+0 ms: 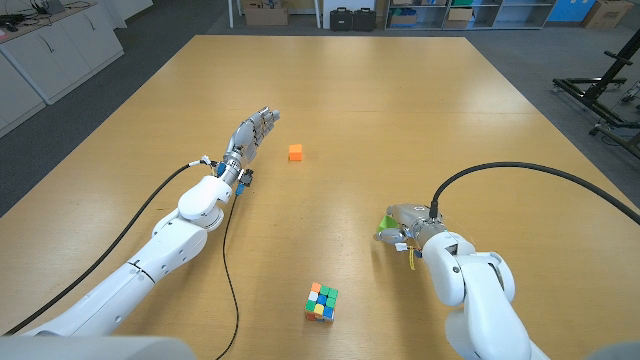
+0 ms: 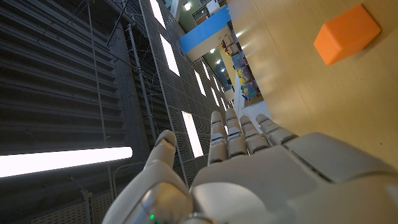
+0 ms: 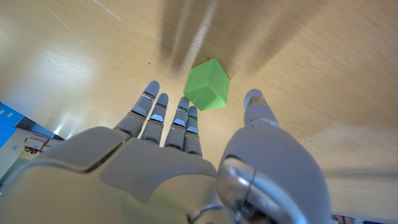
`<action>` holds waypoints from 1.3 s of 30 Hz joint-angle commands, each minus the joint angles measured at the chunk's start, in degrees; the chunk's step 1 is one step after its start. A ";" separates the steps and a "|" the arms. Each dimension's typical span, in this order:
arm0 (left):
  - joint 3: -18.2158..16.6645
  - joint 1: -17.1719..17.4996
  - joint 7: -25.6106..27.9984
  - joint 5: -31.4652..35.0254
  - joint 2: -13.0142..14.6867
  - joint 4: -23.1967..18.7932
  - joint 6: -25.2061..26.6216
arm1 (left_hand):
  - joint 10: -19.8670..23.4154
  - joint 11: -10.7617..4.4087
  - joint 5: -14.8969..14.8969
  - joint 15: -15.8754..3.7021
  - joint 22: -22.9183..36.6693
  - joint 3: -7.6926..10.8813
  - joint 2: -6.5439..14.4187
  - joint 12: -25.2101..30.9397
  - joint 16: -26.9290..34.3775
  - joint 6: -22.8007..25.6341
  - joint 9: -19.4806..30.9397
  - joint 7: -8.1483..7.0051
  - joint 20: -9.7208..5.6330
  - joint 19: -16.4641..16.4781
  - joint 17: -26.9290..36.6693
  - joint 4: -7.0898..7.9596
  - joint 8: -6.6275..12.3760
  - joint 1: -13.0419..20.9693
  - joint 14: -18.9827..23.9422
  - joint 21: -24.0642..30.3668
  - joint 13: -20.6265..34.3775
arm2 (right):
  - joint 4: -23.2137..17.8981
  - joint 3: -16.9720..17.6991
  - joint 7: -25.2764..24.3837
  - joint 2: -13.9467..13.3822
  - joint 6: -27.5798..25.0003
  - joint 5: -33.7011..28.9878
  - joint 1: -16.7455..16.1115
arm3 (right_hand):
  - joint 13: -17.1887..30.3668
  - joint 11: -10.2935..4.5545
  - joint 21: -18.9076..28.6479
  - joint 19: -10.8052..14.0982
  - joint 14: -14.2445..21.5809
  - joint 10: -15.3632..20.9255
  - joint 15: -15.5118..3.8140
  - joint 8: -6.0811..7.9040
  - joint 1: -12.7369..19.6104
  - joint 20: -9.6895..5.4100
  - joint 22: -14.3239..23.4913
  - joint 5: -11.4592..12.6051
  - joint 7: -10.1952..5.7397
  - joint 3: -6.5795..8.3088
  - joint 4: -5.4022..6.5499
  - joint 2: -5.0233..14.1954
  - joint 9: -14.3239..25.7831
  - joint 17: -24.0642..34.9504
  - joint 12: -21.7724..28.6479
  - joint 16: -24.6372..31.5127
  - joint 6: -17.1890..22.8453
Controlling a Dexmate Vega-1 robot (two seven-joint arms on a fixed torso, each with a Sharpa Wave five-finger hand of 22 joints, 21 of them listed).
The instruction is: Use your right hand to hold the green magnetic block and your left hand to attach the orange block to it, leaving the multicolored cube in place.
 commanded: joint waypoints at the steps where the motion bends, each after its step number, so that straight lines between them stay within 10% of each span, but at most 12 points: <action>1: 0.44 -0.64 -0.50 -0.06 -0.41 0.91 -0.03 | 0.53 -0.15 0.28 -0.83 0.33 0.36 0.35 -0.06 -0.07 0.54 0.23 -0.13 -2.16 0.14 -0.03 0.03 -0.32 0.20 0.67 0.04 0.12 | 2.09 0.93 1.45 3.59 3.37 -4.19 -0.71 | 0.33 -0.27 0.03 0.84 1.16 1.04 -0.51 0.42 0.46 -0.50 0.27 0.23 -0.54 -0.15 0.16 -0.24 0.35 0.31 0.64 0.52 0.68; 31: 0.67 -0.51 -0.91 -0.35 -0.08 1.21 0.34 | 0.58 -0.20 0.27 -0.84 0.33 0.38 0.35 -0.13 -0.15 0.62 0.25 -0.18 -2.07 0.06 -0.03 0.05 -0.45 0.16 0.68 0.01 -0.14 | 4.81 2.92 -1.79 7.73 7.06 -6.55 -1.68 | 0.11 -4.60 2.76 10.07 11.54 12.76 -5.41 3.40 5.64 -4.31 0.32 1.15 -6.66 1.70 -0.93 1.90 0.16 -0.07 4.51 3.90 10.18; 39: 0.63 -0.31 -0.87 -0.39 -0.16 1.28 0.04 | 0.57 -0.08 0.26 -0.81 0.33 0.38 0.34 -0.15 -0.16 0.67 0.26 -0.19 -2.03 0.05 -0.02 0.05 -0.47 0.15 0.69 0.01 -0.19 | 4.95 3.31 -5.08 8.22 7.09 -5.25 -2.32 | -0.65 -6.77 4.33 14.08 18.18 21.24 -8.36 6.55 9.30 -6.86 0.38 1.78 -8.77 2.96 -0.89 2.93 -0.11 -0.41 6.29 5.95 18.73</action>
